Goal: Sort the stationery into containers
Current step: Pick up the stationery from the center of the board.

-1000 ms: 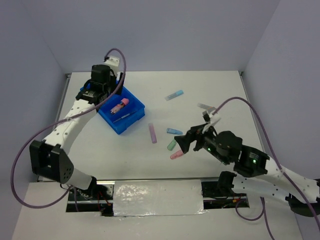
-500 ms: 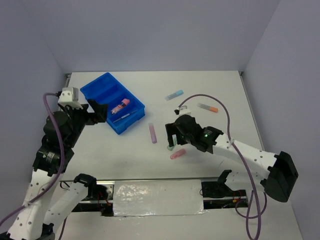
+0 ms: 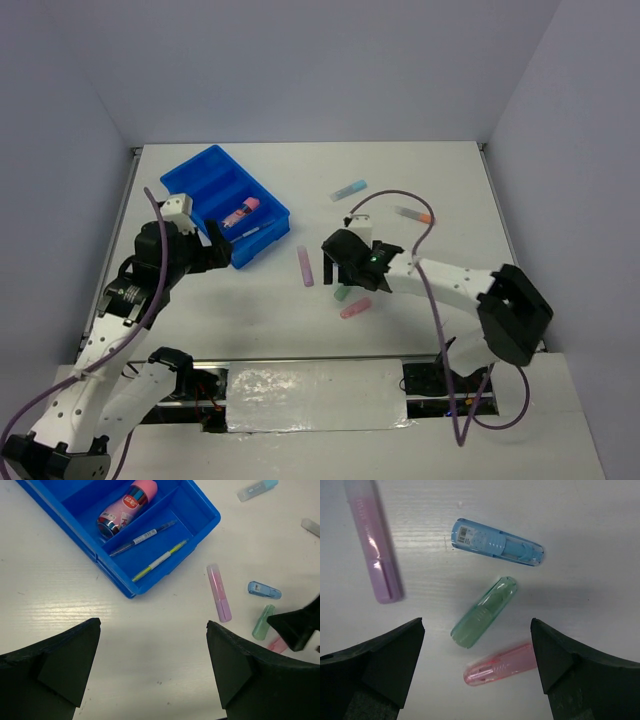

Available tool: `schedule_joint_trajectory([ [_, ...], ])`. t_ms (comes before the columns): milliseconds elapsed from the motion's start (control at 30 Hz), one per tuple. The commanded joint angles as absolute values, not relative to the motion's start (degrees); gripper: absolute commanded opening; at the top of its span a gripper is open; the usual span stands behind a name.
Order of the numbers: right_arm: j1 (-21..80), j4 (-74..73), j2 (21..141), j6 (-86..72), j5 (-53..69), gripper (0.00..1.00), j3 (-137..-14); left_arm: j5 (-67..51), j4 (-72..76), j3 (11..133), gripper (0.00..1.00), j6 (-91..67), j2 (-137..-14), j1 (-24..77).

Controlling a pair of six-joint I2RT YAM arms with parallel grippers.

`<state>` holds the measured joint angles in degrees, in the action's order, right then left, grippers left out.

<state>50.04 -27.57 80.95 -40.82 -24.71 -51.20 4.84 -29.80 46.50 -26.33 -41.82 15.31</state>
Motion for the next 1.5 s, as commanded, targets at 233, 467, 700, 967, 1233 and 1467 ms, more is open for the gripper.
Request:
schedule_joint_trajectory([
  [233,51.24,-27.95,91.67,-48.60,-26.54,0.74,-54.85,3.87,-29.44,47.29,0.99,-27.16,-40.34,15.29],
  [467,54.22,-27.06,95.79,-51.59,-25.75,0.62,-53.96,3.16,-29.44,47.46,0.99,-26.72,-41.22,15.29],
  [700,55.81,-25.40,100.19,-52.91,-24.35,0.46,-53.53,3.43,-29.71,47.64,0.99,-26.28,-41.84,15.29],
  [967,57.39,-22.41,95.99,-48.96,-23.73,0.03,-53.87,-0.26,-27.96,46.94,0.99,-26.10,-42.54,15.29],
  [1233,61.42,-17.25,79.74,-38.42,-27.16,0.00,-51.25,-20.19,-15.14,42.03,0.99,-33.47,-44.74,15.29],
  [1467,67.24,2.99,66.19,-29.97,-23.20,0.00,-43.42,-30.06,5.79,35.60,0.99,-49.38,-43.59,15.99],
])
